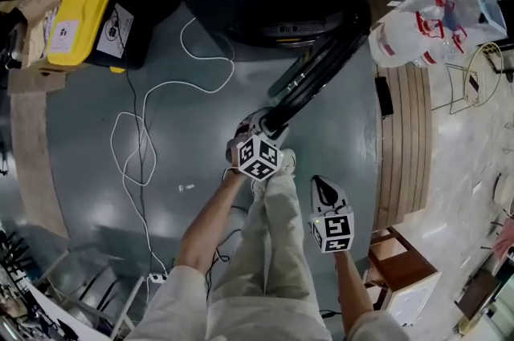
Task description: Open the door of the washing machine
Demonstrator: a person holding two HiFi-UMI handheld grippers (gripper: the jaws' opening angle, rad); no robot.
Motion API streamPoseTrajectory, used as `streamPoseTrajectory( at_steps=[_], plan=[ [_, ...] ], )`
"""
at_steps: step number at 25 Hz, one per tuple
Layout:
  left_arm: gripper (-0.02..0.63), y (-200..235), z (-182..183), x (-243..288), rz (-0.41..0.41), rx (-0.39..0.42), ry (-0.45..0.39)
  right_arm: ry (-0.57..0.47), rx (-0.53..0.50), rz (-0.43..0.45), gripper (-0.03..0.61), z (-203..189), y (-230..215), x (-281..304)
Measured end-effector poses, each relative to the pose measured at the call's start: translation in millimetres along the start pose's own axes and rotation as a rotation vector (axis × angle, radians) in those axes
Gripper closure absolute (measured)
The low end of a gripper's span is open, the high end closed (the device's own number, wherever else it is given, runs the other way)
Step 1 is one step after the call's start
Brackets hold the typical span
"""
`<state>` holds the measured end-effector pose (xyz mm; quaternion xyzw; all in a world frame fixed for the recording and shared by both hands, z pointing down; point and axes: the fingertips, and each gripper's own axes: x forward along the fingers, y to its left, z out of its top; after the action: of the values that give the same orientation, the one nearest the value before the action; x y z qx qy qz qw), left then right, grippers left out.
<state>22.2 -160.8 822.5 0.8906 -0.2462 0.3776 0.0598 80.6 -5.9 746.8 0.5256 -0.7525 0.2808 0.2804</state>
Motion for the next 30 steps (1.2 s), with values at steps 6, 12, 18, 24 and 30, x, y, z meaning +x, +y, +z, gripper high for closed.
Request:
streamPoseTrajectory(
  at_steps=[6, 12, 18, 24, 30],
  plan=[
    [0.36, -47.1, 8.4, 6.4, -0.061, -0.029, 0.001, -0.002, 0.065, -0.071, 0.58, -20.7, -24.3, -27.3],
    [0.35, -89.8, 21.3, 13.2, -0.098, -0.06, 0.007, -0.012, 0.11, -0.127, 0.58, -34.2, -52.5, -47.7],
    [0.347, -136.5, 40.7, 23.3, -0.182, -0.029, 0.014, -0.015, 0.139, -0.181, 0.58, -48.3, -81.8, -62.9],
    [0.351, -181.2, 58.8, 37.6, -0.243, 0.032, 0.026, -0.026, 0.205, -0.251, 0.58, -67.7, -109.4, -85.0],
    [0.413, -226.8, 88.4, 62.2, -0.347, 0.132, 0.039, -0.028, 0.271, -0.314, 0.58, -95.9, -135.4, -112.1]
  ],
)
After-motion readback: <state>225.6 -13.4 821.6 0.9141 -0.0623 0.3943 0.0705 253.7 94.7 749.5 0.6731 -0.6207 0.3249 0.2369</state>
